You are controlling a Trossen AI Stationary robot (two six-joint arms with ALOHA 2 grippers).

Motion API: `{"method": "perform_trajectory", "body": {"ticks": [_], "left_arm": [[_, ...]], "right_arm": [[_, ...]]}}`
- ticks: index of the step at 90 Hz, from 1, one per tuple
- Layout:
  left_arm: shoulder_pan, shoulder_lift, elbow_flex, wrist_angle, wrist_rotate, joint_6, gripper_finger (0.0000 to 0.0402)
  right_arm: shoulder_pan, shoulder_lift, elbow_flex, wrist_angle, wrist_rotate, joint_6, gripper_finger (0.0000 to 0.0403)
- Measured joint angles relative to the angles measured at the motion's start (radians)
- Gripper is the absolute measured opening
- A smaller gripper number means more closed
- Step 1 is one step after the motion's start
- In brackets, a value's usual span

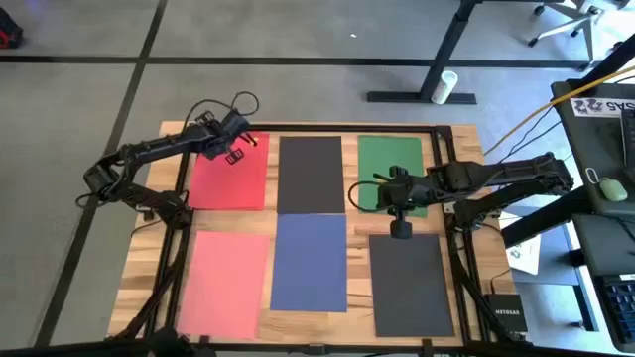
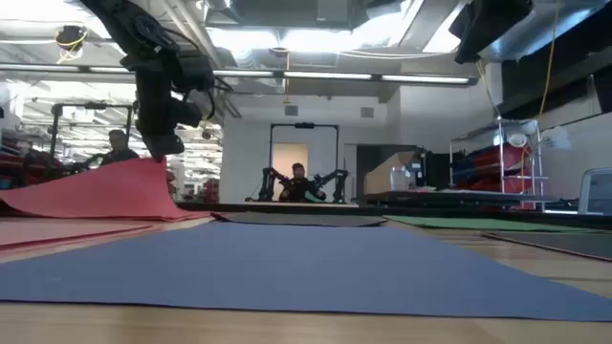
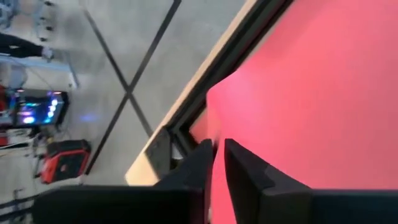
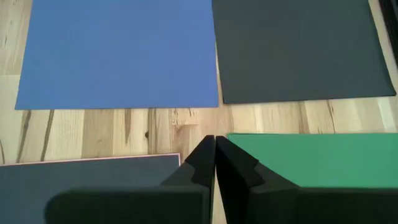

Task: Organize paper
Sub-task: Stack the red paper on the stacked red paper

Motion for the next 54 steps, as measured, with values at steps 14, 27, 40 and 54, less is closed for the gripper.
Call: {"method": "perform_trajectory", "body": {"ticks": [14,27,40,54], "left_arm": [[0.000,0.000,0.000,-0.001,0.000,-0.012,0.0084],[0.000,0.000,0.000,-0.001,-0.001,-0.014,0.0119],[0.000,0.000,0.000,0.000,-0.009,-0.014,0.0149],[0.000,0.000,0.000,0.000,-0.023,-0.015,0.0174]], "right_arm": [[0.000,0.000,0.000,0.000,0.000,0.000,0.0001],[0.000,0.000,0.000,0.000,0.000,0.000,0.0001],[0.000,0.000,0.000,0.000,0.000,0.000,0.0001],[0.000,0.000,0.000,0.000,0.000,0.000,0.0001]]}}
